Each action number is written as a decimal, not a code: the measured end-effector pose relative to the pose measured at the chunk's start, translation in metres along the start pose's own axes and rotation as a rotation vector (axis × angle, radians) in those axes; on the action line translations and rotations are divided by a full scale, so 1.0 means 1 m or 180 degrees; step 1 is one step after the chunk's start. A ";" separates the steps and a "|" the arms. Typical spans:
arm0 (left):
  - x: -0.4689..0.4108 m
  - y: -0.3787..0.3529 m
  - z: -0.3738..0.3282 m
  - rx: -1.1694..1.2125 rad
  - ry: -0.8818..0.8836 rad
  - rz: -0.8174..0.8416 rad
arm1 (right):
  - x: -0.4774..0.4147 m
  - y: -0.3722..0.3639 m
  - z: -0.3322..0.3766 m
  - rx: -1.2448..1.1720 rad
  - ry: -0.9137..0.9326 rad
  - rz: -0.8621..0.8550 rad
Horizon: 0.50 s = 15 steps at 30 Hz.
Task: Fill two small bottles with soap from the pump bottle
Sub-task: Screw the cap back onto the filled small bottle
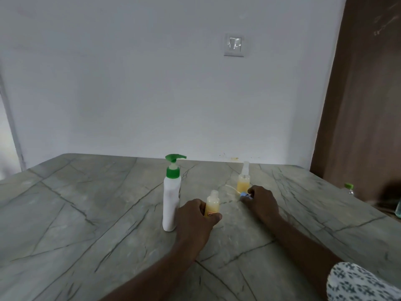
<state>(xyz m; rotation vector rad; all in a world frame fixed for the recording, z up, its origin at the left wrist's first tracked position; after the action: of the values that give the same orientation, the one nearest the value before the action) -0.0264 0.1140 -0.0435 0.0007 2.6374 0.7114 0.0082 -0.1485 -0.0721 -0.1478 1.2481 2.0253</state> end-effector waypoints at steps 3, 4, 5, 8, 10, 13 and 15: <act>0.000 -0.002 0.003 -0.0060 0.0019 0.0060 | 0.001 0.002 0.007 0.0025 0.0166 -0.0039; 0.000 -0.003 0.004 -0.0071 0.0024 0.0074 | 0.003 0.005 0.009 -0.0055 0.0208 -0.0054; 0.000 -0.003 0.004 -0.0070 0.0034 0.0084 | 0.006 0.008 0.013 -0.0174 0.0252 -0.0077; 0.000 -0.003 0.005 -0.0024 0.0070 0.0106 | 0.016 0.036 0.034 -0.0574 0.0591 -0.0196; 0.000 -0.002 0.005 -0.0017 0.0054 0.0107 | 0.026 0.067 0.054 -0.0795 0.0799 -0.0198; 0.000 -0.001 0.005 -0.0017 0.0037 0.0124 | 0.042 0.115 0.079 -0.0972 0.1114 -0.0118; 0.000 0.000 0.006 0.0020 0.0045 0.0144 | 0.051 0.133 0.090 -0.1028 0.1319 0.0016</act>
<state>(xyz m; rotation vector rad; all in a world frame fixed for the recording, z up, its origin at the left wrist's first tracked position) -0.0239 0.1166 -0.0481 0.0576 2.6607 0.7206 -0.0899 -0.0818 0.0485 -0.7504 1.1446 2.2616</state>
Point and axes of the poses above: each hand's wrist, its own x-axis away from the middle knuckle, its own y-axis out of the back of the hand, z = x × y, the point moved 6 cm from there along -x, towards the middle knuckle, and after that the axes turned 4 degrees about -z, right-handed, at the moved point
